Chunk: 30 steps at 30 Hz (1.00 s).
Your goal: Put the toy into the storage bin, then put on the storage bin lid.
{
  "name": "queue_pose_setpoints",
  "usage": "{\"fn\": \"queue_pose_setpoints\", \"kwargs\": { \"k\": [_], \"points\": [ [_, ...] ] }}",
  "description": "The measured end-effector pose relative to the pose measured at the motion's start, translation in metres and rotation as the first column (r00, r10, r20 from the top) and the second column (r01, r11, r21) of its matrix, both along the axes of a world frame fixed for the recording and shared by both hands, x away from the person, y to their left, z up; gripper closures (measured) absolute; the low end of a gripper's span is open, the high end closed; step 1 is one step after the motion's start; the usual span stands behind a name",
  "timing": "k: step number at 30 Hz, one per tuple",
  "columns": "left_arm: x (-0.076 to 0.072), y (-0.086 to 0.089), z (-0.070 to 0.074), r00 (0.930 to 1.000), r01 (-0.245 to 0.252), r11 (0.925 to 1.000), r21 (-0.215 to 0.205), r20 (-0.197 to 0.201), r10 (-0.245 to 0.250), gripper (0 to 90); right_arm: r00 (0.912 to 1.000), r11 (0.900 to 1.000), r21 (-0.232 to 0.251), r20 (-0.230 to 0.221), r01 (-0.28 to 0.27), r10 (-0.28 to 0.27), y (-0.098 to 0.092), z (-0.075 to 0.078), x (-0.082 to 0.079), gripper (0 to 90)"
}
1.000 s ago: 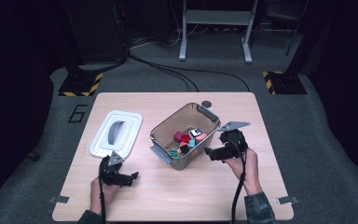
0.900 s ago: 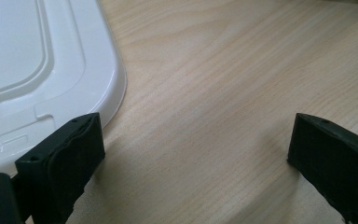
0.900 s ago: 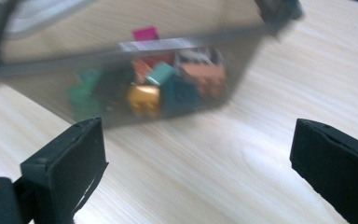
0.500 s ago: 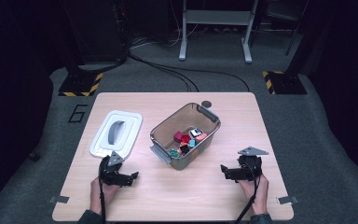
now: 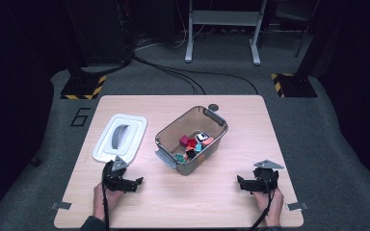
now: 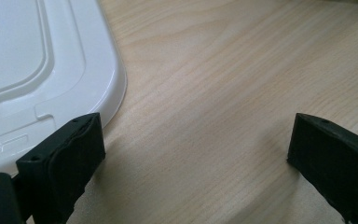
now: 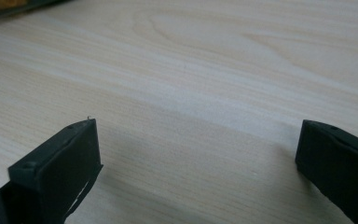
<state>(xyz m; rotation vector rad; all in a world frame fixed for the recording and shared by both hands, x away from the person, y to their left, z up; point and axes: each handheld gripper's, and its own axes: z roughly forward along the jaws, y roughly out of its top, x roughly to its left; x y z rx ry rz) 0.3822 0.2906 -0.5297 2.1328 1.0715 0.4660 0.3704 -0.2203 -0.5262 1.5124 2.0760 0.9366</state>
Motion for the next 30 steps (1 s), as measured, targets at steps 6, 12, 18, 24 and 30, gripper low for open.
{"fn": "queue_pose_setpoints", "kwargs": {
  "k": [6, 12, 18, 24, 30],
  "points": [
    [-0.001, 0.002, 0.001, 1.0000, -0.001, 1.0000, -0.009, 0.001, 0.001, 5.7, 0.9998, 1.000, -0.001, 0.018, -0.010, 0.010, -0.004, -0.002, 0.000, 0.0],
    [-0.002, 0.005, 0.008, 0.9997, 0.004, 0.9998, -0.018, 0.023, -0.004, 6.3, 0.9998, 0.999, -0.031, 0.015, -0.014, 0.015, -0.003, -0.003, 0.001, 0.0],
    [0.006, 0.017, 0.028, 0.9991, -0.028, 0.9967, -0.077, 0.031, 0.030, 5.8, 0.9998, 0.998, -0.054, 0.016, -0.009, 0.010, 0.000, -0.003, 0.002, 0.0],
    [0.020, 0.027, 0.043, 0.9977, -0.063, 0.9898, -0.128, 0.017, 0.066, 5.2, 0.9999, 0.999, -0.050, 0.015, -0.005, 0.005, -0.001, -0.003, 0.002, 0.0],
    [0.041, 0.037, 0.052, 0.9950, -0.099, 0.9870, -0.126, 0.001, 0.100, 5.9, 0.9999, 0.999, -0.051, 0.015, -0.004, 0.004, -0.001, -0.003, 0.002, 0.0]
  ]
}}
